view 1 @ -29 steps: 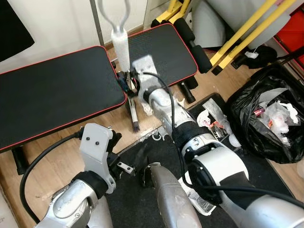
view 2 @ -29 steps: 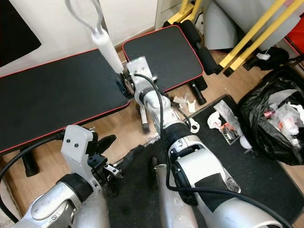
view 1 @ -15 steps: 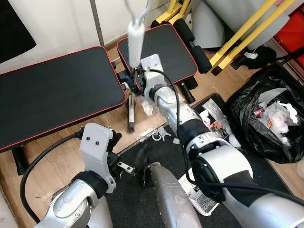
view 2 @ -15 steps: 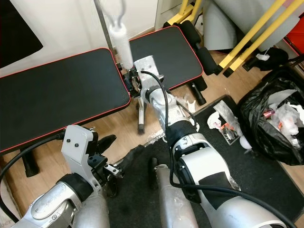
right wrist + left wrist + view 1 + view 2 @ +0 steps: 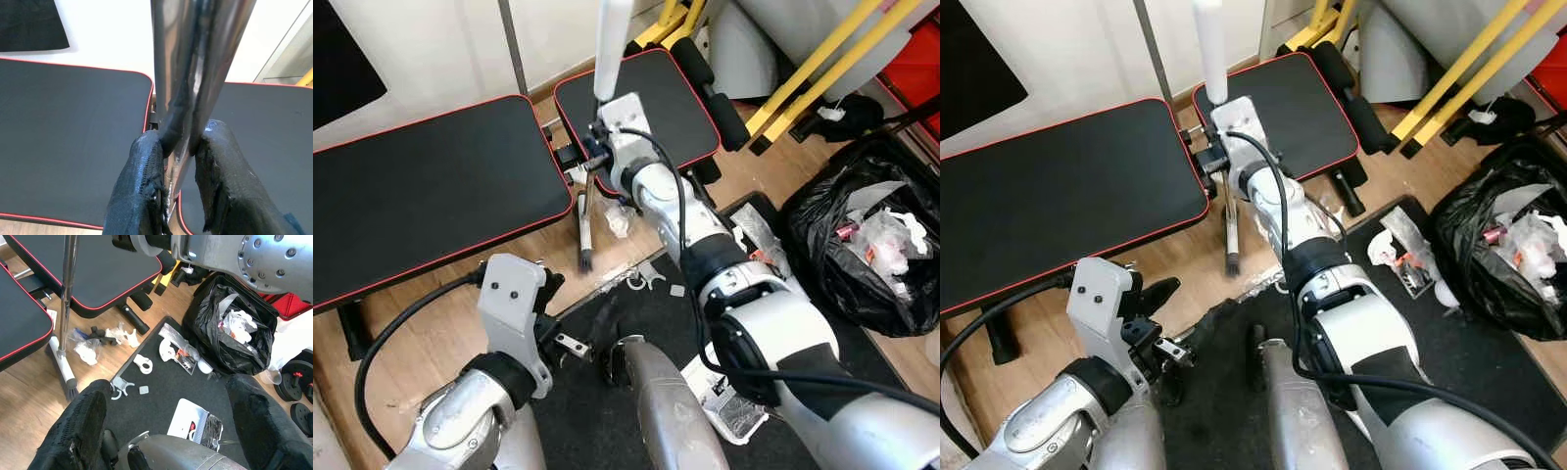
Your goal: Sweep floor
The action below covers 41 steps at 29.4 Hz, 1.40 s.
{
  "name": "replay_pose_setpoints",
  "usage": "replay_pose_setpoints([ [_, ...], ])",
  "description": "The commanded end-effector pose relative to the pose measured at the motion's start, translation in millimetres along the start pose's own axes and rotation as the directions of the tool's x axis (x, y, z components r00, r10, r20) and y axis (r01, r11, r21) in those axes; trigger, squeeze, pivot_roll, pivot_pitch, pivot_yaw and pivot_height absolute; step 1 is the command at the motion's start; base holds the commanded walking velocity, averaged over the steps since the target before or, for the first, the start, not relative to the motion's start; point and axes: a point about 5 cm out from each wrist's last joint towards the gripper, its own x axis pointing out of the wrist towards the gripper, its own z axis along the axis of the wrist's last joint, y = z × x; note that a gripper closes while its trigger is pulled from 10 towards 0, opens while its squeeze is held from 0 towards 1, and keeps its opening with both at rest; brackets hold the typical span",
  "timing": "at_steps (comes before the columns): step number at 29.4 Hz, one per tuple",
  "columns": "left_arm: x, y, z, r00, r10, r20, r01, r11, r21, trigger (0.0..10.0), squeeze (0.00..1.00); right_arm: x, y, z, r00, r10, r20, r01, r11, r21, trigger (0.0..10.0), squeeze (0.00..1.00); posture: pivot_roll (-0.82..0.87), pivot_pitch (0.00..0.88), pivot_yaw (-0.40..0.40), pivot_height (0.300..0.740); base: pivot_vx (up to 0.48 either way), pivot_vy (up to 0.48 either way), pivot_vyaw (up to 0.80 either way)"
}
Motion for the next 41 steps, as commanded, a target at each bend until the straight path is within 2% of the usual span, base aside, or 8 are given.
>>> replay_pose_setpoints([
  [1, -1.6, -2.4, -5.2, 1.000, 0.015, -0.021, -0.015, 1.000, -0.021, 10.0, 0.00, 1.1, -3.7, 8.0, 0.999, -0.013, 0.030, 0.013, 1.000, -0.022, 0.0, 0.00, -0.11, 0.428, -0.211, 0.740, 0.000, 0.000, 0.00],
  [6, -7.6, -8.5, -2.6, 1.000, 0.014, -0.021, -0.015, 1.000, -0.025, 10.0, 0.00, 8.6, -1.0, 39.1, 0.993, -0.010, 0.116, 0.015, 0.999, -0.035, 0.0, 0.00, -0.09, 0.454, -0.229, 0.740, 0.000, 0.000, 0.00],
  [17, -22.7, -23.0, 2.2, 1.000, 0.011, -0.013, -0.012, 0.999, -0.040, 10.0, 0.00, 14.1, 5.9, 50.4, 0.992, -0.011, 0.127, 0.013, 1.000, -0.015, 0.0, 0.00, -0.08, 0.522, -0.263, 0.740, 0.000, 0.000, 0.00],
  [19, -25.2, -26.1, 1.1, 1.000, 0.007, -0.003, -0.007, 0.999, -0.042, 10.0, 0.00, 15.4, 9.5, 51.8, 0.993, -0.014, 0.121, 0.016, 1.000, -0.018, 10.0, 0.00, -0.08, 0.556, -0.280, 0.740, 0.000, 0.000, 0.00],
  [21, -26.3, -27.6, 0.6, 1.000, 0.005, 0.000, -0.005, 0.999, -0.042, 10.0, 0.00, 15.9, 11.0, 52.6, 0.993, -0.016, 0.121, 0.019, 1.000, -0.024, 10.0, 0.00, -0.08, 0.556, -0.280, 0.740, 0.000, 0.000, 0.00],
  [22, -27.4, -29.3, 0.2, 1.000, 0.004, 0.006, -0.004, 0.999, -0.044, 10.0, 0.00, 16.9, 15.1, 52.5, 0.994, -0.008, 0.107, 0.011, 1.000, -0.023, 10.0, 1.00, -0.08, 0.568, -0.285, 0.740, 0.000, 0.000, 0.00],
  [33, -28.6, -31.2, -1.0, 1.000, 0.014, 0.004, -0.013, 0.999, -0.047, 10.0, 0.00, 19.1, 40.8, 53.3, 0.994, 0.076, 0.081, -0.057, 0.973, -0.223, 10.0, 1.00, -0.07, 0.565, -0.287, 0.740, 0.000, 0.000, 0.00],
  [41, -25.0, -28.6, 1.0, 1.000, 0.027, -0.001, -0.027, 0.999, -0.032, 10.0, 0.00, 15.5, 29.5, 35.2, 0.991, 0.131, 0.013, -0.124, 0.960, -0.250, 10.0, 1.00, -0.10, 0.530, -0.284, 0.740, 0.000, 0.000, 0.00],
])
